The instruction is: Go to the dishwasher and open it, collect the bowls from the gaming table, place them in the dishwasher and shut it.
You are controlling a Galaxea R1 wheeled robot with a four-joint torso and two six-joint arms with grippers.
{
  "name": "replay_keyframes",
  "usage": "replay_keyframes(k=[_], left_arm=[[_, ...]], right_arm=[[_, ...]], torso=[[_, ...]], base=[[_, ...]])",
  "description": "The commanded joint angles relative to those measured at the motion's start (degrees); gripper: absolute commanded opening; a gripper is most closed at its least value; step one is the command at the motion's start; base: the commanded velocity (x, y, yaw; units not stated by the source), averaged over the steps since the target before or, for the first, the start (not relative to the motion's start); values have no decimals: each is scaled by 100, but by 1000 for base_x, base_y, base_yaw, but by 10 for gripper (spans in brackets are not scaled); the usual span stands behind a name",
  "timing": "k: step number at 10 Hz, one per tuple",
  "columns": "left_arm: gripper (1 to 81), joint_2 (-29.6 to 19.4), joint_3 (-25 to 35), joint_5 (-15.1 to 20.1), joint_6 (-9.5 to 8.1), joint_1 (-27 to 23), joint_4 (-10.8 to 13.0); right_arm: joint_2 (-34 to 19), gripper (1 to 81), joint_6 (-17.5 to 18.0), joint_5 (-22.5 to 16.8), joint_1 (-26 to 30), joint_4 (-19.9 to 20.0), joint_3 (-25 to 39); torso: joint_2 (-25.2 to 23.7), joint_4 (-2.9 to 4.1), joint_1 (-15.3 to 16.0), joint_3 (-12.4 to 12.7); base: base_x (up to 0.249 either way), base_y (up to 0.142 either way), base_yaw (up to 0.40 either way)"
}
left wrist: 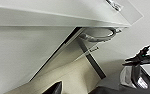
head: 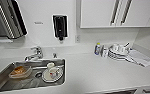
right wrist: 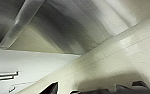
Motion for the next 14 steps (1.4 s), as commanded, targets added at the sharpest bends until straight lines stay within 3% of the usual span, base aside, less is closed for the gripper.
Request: replay_keyframes(k=[1,5,11,14], left_arm=[[811,-319,186,165,-14,-451,-5],[811,-320,178,77,-75,-460,13],[811,-223,125,130,-75,-750,13],[811,-135,125,147,-84,-864,-23]], right_arm=[[-338,811,39,-233,411,73,184],[-715,811,460,-320,920,100,632],[-567,811,1630,-1927,2071,73,756],[-294,811,2070,-2236,2440,64,668]], torso=[[35,0,-19,6],[-382,0,245,-15],[-374,0,234,-15],[-374,0,234,-18]], base=[[0,0,0],[0,0,0],[0,0,0],[0,0,0]])
